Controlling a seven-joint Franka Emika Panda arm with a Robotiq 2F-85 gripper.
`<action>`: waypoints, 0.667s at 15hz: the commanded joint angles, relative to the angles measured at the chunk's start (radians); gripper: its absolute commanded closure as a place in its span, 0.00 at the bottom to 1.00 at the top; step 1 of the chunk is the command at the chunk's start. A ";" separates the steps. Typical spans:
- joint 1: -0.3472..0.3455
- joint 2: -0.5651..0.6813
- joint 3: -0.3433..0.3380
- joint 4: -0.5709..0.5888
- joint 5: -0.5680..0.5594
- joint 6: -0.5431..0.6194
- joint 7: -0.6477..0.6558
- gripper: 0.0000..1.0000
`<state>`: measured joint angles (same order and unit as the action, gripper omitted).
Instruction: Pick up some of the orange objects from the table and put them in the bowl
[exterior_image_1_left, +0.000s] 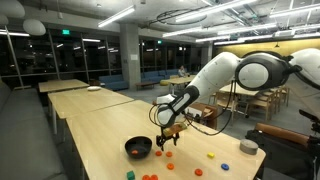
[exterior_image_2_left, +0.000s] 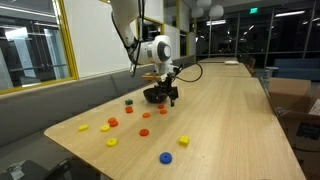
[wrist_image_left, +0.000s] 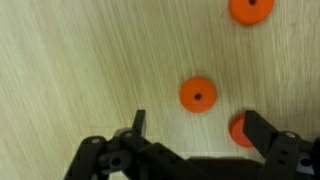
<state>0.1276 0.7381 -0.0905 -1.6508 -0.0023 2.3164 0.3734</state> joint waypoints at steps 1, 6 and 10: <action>-0.039 -0.096 0.058 -0.181 0.064 0.111 -0.056 0.00; -0.056 -0.121 0.068 -0.325 0.122 0.319 -0.071 0.00; -0.054 -0.107 0.057 -0.364 0.110 0.437 -0.074 0.00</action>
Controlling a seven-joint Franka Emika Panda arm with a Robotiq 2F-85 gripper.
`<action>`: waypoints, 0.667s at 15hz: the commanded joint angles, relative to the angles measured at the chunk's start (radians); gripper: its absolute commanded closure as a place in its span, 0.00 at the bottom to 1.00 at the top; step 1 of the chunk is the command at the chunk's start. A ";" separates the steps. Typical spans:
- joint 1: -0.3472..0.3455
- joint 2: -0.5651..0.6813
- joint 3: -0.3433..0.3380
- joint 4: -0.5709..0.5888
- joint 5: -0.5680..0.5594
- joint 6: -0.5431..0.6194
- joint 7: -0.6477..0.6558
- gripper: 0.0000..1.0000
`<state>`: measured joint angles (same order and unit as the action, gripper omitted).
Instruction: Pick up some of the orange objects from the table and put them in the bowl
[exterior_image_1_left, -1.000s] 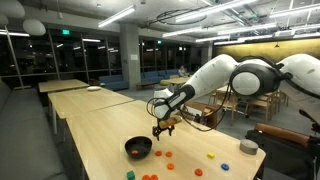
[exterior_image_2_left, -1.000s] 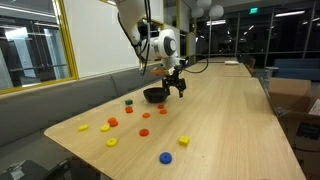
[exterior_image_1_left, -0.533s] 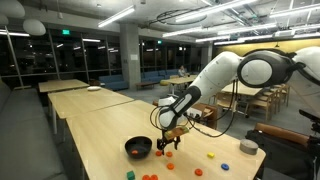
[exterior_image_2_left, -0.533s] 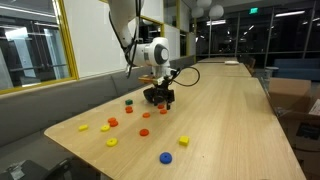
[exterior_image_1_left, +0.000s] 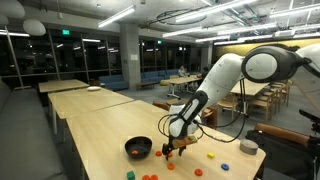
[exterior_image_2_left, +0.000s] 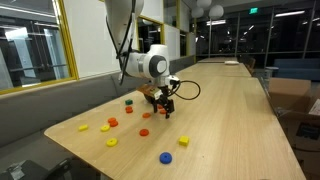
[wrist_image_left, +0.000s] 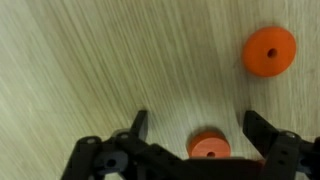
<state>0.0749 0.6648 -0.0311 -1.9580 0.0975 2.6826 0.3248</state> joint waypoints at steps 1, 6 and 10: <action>0.007 -0.030 -0.007 -0.052 0.003 0.076 -0.023 0.00; 0.027 -0.026 -0.015 -0.021 -0.021 0.047 -0.038 0.00; 0.054 -0.039 -0.034 -0.008 -0.054 0.018 -0.036 0.00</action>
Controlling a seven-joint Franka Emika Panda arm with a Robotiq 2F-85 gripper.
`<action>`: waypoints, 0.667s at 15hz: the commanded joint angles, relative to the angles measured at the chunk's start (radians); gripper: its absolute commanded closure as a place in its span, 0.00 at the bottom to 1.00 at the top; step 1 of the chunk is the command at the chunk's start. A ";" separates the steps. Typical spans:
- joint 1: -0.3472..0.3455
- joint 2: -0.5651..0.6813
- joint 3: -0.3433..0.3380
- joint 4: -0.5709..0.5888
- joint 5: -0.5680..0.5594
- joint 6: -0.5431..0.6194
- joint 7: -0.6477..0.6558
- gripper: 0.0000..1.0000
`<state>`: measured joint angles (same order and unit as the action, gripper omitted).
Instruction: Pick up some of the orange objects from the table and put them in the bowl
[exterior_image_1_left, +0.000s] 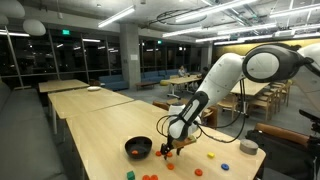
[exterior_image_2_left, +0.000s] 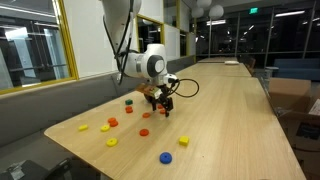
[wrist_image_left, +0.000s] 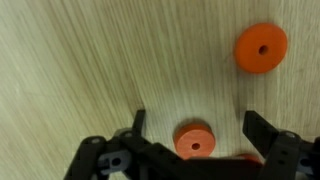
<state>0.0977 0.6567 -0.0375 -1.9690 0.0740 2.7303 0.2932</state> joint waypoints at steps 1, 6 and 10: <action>0.037 -0.034 -0.033 0.006 -0.041 -0.034 -0.003 0.00; 0.051 -0.025 -0.050 0.043 -0.079 -0.067 -0.006 0.00; 0.028 -0.010 -0.032 0.081 -0.074 -0.113 -0.034 0.00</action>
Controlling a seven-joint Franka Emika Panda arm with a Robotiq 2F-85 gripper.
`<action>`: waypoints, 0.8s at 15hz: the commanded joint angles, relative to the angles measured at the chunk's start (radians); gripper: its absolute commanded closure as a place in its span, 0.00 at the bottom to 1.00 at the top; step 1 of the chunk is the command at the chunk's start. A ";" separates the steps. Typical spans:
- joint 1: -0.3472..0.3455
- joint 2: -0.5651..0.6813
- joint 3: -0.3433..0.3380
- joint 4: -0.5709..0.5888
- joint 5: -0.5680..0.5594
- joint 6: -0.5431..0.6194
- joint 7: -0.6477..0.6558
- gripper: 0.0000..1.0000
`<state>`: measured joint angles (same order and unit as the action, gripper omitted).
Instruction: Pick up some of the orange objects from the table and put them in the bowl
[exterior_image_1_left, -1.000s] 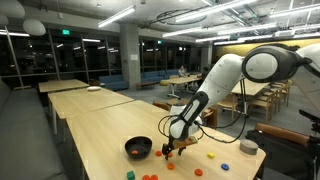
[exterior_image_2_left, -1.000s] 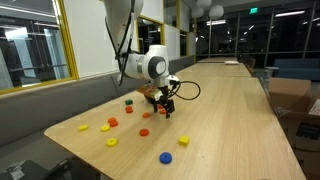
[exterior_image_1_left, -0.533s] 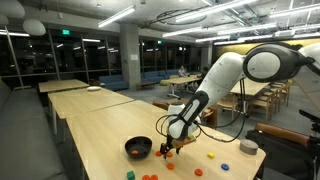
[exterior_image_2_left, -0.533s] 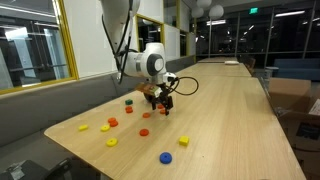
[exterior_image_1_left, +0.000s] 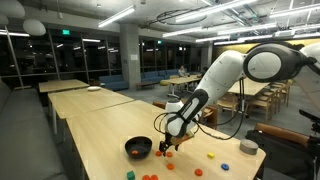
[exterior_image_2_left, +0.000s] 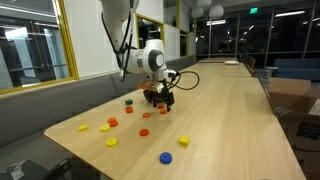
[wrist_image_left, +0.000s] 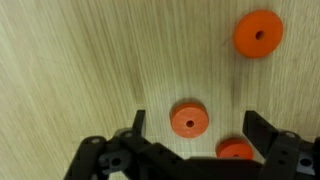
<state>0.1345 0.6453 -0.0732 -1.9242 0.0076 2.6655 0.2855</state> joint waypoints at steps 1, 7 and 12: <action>-0.015 0.006 0.010 0.047 -0.004 -0.062 -0.037 0.00; -0.059 0.033 0.054 0.093 0.022 -0.131 -0.106 0.00; -0.081 0.057 0.075 0.112 0.036 -0.130 -0.134 0.00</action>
<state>0.0783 0.6846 -0.0208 -1.8484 0.0211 2.5543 0.1886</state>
